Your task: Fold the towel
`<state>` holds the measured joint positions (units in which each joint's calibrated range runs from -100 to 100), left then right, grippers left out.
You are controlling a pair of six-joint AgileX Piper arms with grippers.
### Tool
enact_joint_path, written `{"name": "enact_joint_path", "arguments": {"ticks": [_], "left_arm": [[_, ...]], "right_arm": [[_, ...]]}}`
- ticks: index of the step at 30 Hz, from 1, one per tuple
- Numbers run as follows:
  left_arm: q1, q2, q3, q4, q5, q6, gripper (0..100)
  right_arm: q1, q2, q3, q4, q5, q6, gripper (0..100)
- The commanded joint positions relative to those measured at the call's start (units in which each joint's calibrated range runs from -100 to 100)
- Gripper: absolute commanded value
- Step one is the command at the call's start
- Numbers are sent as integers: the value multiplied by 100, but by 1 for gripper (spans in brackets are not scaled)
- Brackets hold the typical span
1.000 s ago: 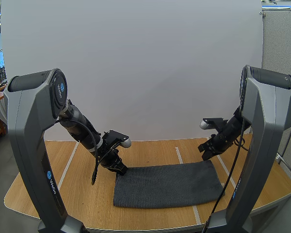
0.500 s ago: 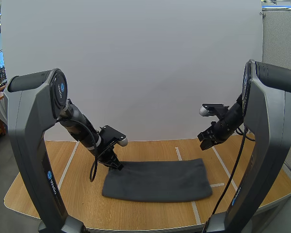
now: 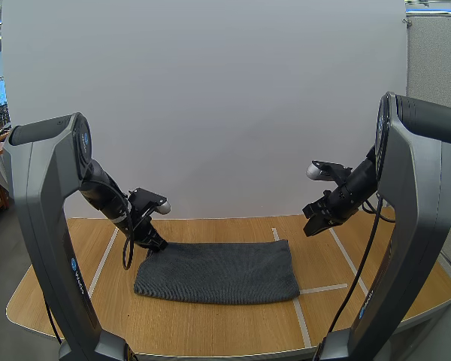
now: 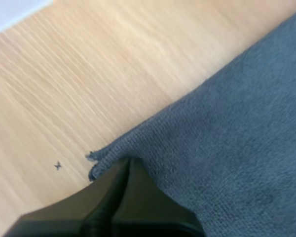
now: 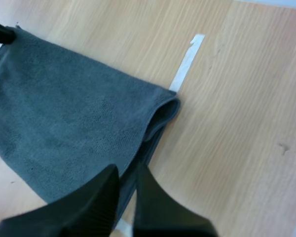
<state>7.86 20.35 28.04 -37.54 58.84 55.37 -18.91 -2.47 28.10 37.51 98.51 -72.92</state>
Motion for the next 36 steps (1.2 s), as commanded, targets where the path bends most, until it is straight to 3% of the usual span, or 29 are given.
{"name": "enact_joint_path", "arguments": {"ticks": [1, 5, 8, 10, 16, 36], "left_arm": [[18, -626, -126, -262, 829, 138, 7], [27, -1198, -174, -272, 1309, 138, 43], [75, -1650, -174, -273, 1822, 138, 83], [120, -1968, -174, -286, 2192, 138, 99], [208, -2967, -174, -286, 2794, 138, 100], [208, -4922, -174, -297, 3053, -307, 100]], "right_arm": [[8, -64, 664, 196, 149, -151, 61], [8, -64, 1060, 571, 149, -239, 97], [8, -64, 1201, 680, 112, -315, 100], [8, -64, 1277, 706, -144, -315, 100], [8, -50, 1312, 946, -459, -440, 100], [8, 1353, 1312, 1455, -613, -878, 100]]}}
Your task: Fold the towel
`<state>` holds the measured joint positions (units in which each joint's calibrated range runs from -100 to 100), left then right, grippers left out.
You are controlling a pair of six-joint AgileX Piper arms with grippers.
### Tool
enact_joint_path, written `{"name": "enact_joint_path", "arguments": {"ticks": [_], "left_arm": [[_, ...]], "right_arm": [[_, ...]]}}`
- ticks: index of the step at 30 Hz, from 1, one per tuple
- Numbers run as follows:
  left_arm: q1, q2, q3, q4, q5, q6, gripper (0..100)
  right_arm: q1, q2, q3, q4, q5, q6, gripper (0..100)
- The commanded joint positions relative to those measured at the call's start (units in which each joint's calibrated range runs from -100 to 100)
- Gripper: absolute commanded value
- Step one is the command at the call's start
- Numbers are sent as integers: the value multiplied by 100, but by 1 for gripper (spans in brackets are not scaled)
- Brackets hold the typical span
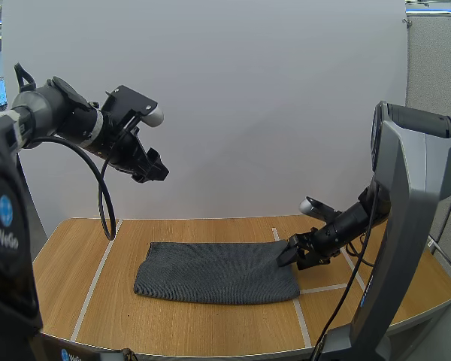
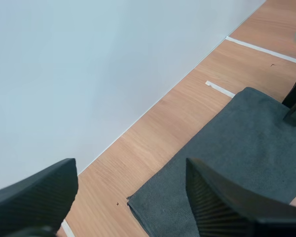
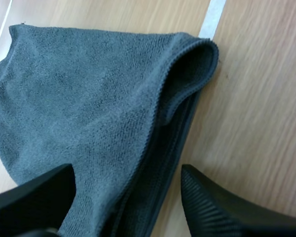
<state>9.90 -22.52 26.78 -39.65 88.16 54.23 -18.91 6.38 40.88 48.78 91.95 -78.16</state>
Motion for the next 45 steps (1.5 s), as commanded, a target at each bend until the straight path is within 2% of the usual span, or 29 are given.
{"name": "enact_joint_path", "arguments": {"ticks": [1, 19, 21, 23, 26, 27, 28, 34, 40, 45], "left_arm": [[4, -678, -48, -74, 121, -202, 100], [4, -881, -48, 154, 190, -447, 100], [4, -881, -48, 165, 180, -447, 100], [4, -881, -48, 198, 180, -447, 100], [4, -881, -48, 227, 180, -447, 100], [4, -881, -48, 227, 180, -447, 100], [4, -881, -48, 227, 180, -447, 100], [4, -895, -48, 236, 180, -588, 100], [4, -1218, -48, 236, 194, -752, 97], [4, -1854, -48, 236, 48, -775, 93]], "right_arm": [[8, 521, 34, 404, 44, -388, 100], [586, 607, 34, 743, 178, -458, 100], [586, 607, 34, 769, 178, -458, 85], [586, 607, 34, 769, 178, -458, 63], [586, 607, 34, 781, 178, -458, 23], [586, 593, 34, 791, 178, -458, 5], [586, 576, 34, 791, 178, -458, 0], [586, 246, -4, 835, 805, -458, 0], [599, -180, -4, 965, 805, -458, 0], [844, -440, -4, 966, 805, -458, 0]]}}
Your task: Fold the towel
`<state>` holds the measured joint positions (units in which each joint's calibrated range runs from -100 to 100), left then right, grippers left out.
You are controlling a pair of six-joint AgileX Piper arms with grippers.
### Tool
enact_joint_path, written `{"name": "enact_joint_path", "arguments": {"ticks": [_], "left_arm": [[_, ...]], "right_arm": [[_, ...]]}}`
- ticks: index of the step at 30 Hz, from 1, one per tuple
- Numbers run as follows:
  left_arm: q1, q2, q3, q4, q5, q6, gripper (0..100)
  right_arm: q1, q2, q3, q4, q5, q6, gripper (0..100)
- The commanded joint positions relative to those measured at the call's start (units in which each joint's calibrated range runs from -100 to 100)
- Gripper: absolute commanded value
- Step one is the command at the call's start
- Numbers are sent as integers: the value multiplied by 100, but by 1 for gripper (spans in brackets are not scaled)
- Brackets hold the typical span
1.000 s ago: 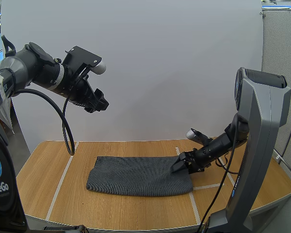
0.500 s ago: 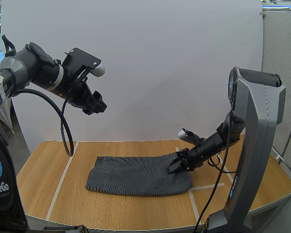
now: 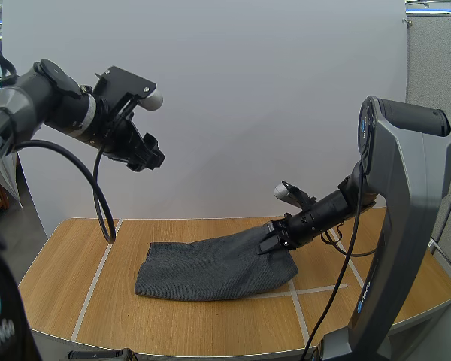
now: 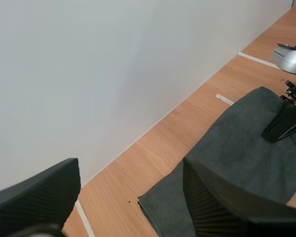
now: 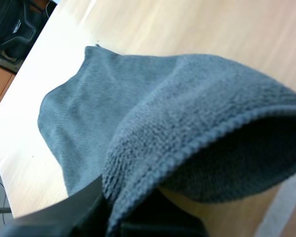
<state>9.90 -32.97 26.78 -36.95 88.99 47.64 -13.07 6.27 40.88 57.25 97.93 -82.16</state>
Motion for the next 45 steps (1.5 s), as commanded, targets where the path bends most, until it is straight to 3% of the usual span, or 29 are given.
{"name": "enact_joint_path", "arguments": {"ticks": [1, 6, 9, 13, 16, 29, 45], "left_arm": [[4, -960, -48, -34, -102, -154, 93], [4, -1777, -48, -34, -473, -354, 91], [4, -2171, -76, 33, -428, -447, 78], [145, -2556, -265, 386, 37, -822, 18], [210, -2739, -330, 499, 14, -822, 0], [257, -4057, -653, 474, -1423, -1453, 0], [257, -4192, -653, 485, -1299, -1802, 0]], "right_arm": [[325, -443, -4, 130, 207, -58, 0], [595, -452, -4, 212, 207, -58, 0], [734, -452, -4, 222, 207, -58, 0], [886, -452, -4, 267, 207, -58, 0], [1014, -452, -4, 353, 136, -58, 0], [1611, -427, -651, 631, -516, 159, 0], [2341, -131, -870, 704, -2133, 244, 0]]}}
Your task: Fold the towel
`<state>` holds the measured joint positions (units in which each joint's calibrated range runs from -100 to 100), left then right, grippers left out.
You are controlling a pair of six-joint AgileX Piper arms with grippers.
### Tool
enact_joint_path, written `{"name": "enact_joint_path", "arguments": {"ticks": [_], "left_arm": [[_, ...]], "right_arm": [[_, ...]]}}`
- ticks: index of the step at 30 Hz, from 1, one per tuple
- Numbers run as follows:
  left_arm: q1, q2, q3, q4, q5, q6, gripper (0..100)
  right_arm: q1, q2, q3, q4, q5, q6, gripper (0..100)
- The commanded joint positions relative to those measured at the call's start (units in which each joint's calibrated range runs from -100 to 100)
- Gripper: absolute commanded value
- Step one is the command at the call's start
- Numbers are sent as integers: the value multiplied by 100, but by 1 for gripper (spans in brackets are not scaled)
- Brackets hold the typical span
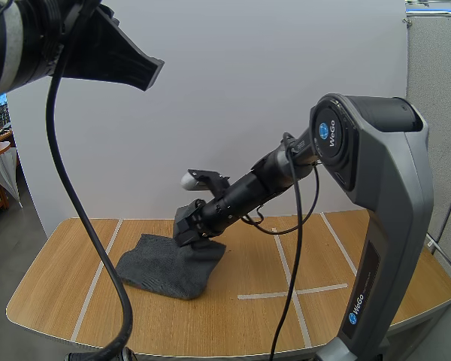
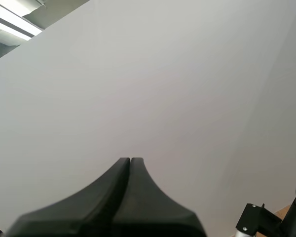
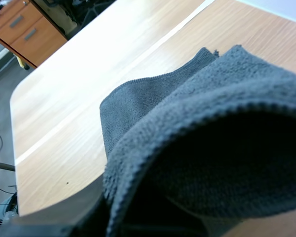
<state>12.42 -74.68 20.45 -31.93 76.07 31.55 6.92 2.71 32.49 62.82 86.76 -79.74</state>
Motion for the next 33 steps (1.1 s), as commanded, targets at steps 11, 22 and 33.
{"name": "enact_joint_path", "arguments": {"ticks": [11, 22, 33], "left_arm": [[5, -21, -21, 5, 567, -227, 0], [5, -21, -21, 96, 734, -536, 0], [5, -21, -21, 96, 1117, -645, 0]], "right_arm": [[672, 699, -722, 208, -1618, 238, 0], [742, 1182, -967, 442, -1682, 245, 7], [742, 1182, -1321, 744, -1018, 202, 100]]}}
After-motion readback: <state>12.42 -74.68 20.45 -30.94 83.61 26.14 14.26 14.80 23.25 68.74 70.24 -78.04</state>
